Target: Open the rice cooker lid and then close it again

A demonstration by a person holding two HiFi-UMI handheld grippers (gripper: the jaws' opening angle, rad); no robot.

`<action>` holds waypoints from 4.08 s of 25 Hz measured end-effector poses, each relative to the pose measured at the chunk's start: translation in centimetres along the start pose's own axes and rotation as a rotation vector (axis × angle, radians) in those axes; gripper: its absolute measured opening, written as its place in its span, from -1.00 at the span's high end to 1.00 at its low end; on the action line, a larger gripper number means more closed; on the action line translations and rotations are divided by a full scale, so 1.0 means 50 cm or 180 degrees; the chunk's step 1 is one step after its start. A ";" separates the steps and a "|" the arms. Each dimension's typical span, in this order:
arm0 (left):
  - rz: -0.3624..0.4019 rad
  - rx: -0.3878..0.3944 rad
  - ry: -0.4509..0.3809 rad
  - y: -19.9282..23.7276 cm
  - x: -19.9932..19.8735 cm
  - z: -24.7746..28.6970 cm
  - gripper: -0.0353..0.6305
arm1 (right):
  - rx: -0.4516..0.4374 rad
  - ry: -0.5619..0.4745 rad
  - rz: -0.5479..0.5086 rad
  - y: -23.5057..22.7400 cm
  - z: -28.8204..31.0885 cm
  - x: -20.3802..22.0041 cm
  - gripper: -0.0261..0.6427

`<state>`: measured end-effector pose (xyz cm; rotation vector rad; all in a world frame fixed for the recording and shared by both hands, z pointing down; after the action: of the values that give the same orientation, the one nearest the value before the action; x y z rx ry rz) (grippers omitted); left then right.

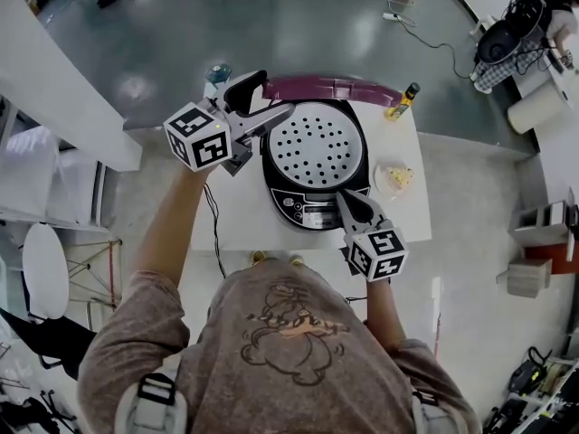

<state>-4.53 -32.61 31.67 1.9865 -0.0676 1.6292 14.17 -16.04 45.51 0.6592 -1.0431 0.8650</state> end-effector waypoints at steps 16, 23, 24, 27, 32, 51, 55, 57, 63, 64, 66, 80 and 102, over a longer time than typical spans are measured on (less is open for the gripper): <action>-0.0071 0.0140 0.0145 -0.037 0.051 -0.030 -0.36 | 0.0005 -0.0003 -0.0011 0.001 0.000 -0.003 0.91; -0.0123 0.0138 0.0234 -0.052 0.090 -0.047 -0.36 | 0.0041 -0.0003 -0.0036 0.001 0.000 -0.002 0.91; -0.0131 0.0135 0.0244 -0.054 0.096 -0.050 -0.36 | 0.0045 -0.0007 -0.0040 0.001 0.000 -0.002 0.91; -0.0194 0.0141 0.0262 -0.058 0.109 -0.057 -0.36 | 0.0043 -0.0013 -0.0048 0.002 -0.002 -0.003 0.91; -0.0244 0.0139 0.0324 -0.061 0.132 -0.064 -0.36 | 0.0011 -0.0006 -0.0028 0.001 -0.002 -0.001 0.91; -0.0350 0.0047 0.0481 -0.064 0.208 -0.085 -0.36 | 0.0017 -0.0021 0.0023 0.004 -0.002 0.001 0.91; -0.0340 0.0015 0.0562 -0.064 0.228 -0.088 -0.36 | -0.0003 -0.0036 0.0080 0.008 -0.004 0.003 0.91; -0.0351 -0.0001 0.0584 -0.063 0.236 -0.089 -0.35 | -0.0020 -0.0043 0.0125 0.008 -0.006 0.002 0.91; -0.0359 -0.0021 0.0619 -0.061 0.250 -0.090 -0.35 | -0.0018 -0.0084 0.0130 0.010 -0.006 -0.011 0.91; -0.0373 -0.0026 0.0616 -0.059 0.252 -0.091 -0.35 | -0.0019 -0.0100 0.0127 0.009 -0.005 -0.016 0.91; -0.0396 -0.0035 0.0605 -0.057 0.254 -0.091 -0.35 | -0.0024 -0.0133 0.0108 0.008 -0.003 -0.028 0.91; -0.0440 -0.0014 0.0583 -0.057 0.254 -0.092 -0.35 | -0.0002 -0.0234 0.0006 -0.005 -0.002 -0.079 0.91; -0.0523 -0.0069 0.0673 -0.051 0.270 -0.092 -0.35 | -0.0057 0.0258 -0.0037 0.008 0.030 -0.037 0.91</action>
<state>-4.15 -24.26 43.53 1.7435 0.1531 1.7117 12.68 -17.58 44.39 0.6099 -0.9723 0.8647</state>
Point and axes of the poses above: the fingertips, and each gripper's own axes: z forward along the fingers, y to its left, x out of its underside, the point moved 4 cm from there along -z, backward along the fingers, and after that the axes turned 12 degrees about -z, right-handed, at the moved point
